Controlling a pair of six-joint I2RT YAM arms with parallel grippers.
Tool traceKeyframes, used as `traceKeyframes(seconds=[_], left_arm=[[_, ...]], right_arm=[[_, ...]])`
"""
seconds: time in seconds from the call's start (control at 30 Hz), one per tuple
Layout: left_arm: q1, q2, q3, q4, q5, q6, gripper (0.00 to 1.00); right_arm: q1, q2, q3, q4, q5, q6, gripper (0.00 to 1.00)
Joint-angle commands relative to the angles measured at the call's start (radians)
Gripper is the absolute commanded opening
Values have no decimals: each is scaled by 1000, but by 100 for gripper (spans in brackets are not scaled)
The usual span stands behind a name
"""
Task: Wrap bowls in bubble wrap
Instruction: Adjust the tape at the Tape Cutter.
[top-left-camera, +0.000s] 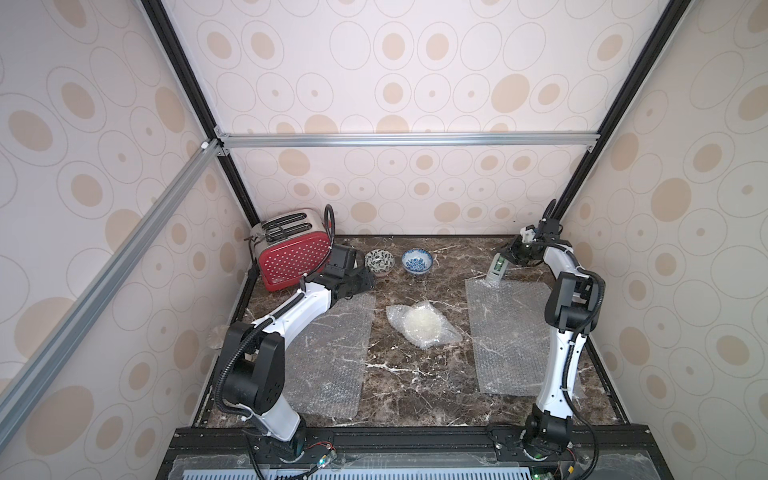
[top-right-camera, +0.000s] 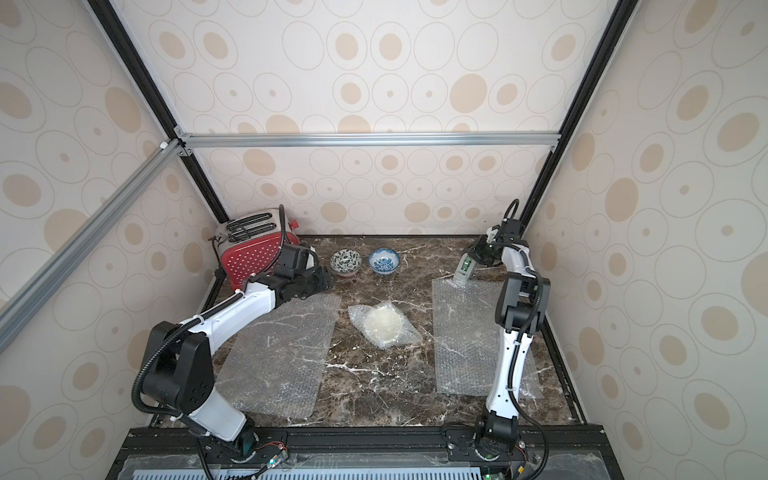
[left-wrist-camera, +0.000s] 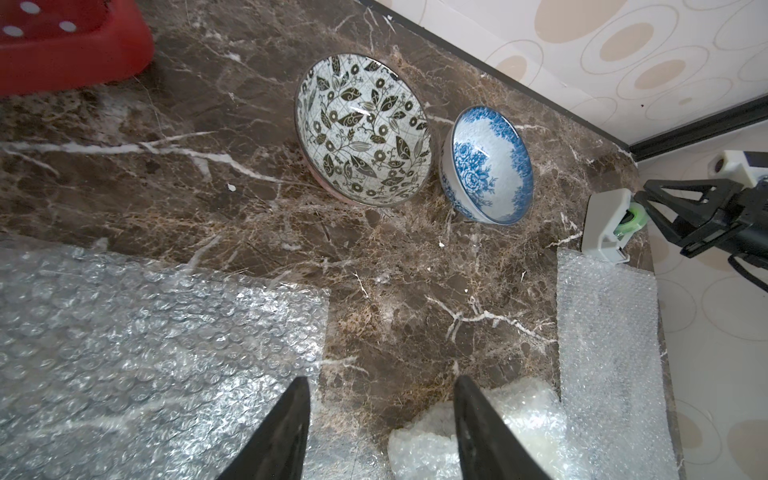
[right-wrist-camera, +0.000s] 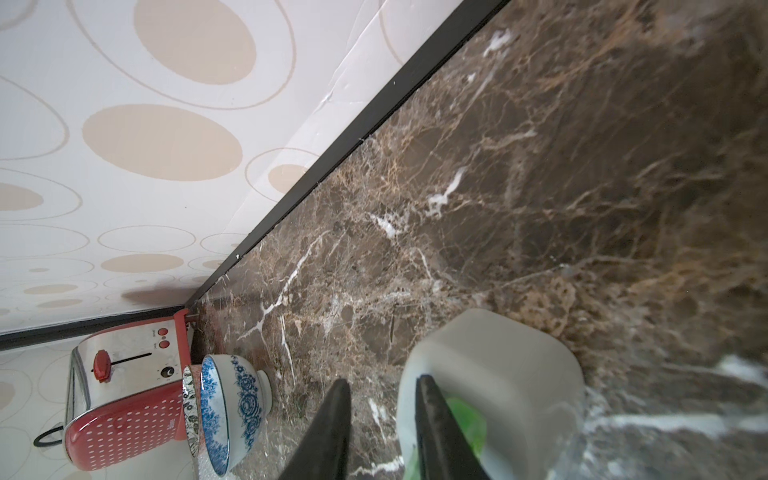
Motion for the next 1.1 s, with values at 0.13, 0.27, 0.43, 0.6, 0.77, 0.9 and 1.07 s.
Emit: traceKeyframes(seconds=[0.13,0.27,0.43,0.6,0.77,0.9,1.07], left_arm=[[0,-8,39,-13,3,-9,55],[-1,-12,36,-15,2,-5,55],[-1,-30,22,-16,-1,-7,55],[-1,-42,5,-6,1,-11,55],[-1,-44,1,4,7,-15,55],[-1,-45,3,2,6,-14,55],[-2,-40,5,1,5,-17,55]], right_arm=[[4,70,-11,-81,-20,-9,30],[3,113,90,-146,-41,-28,30],[4,27,74,-150,-1,-71,31],[4,-55,66,-152,-2,-105,31],[16,-88,24,-157,-28,-129,31],[22,-80,-11,-135,-61,-125,31],[30,-55,-54,-79,-110,-97,31]])
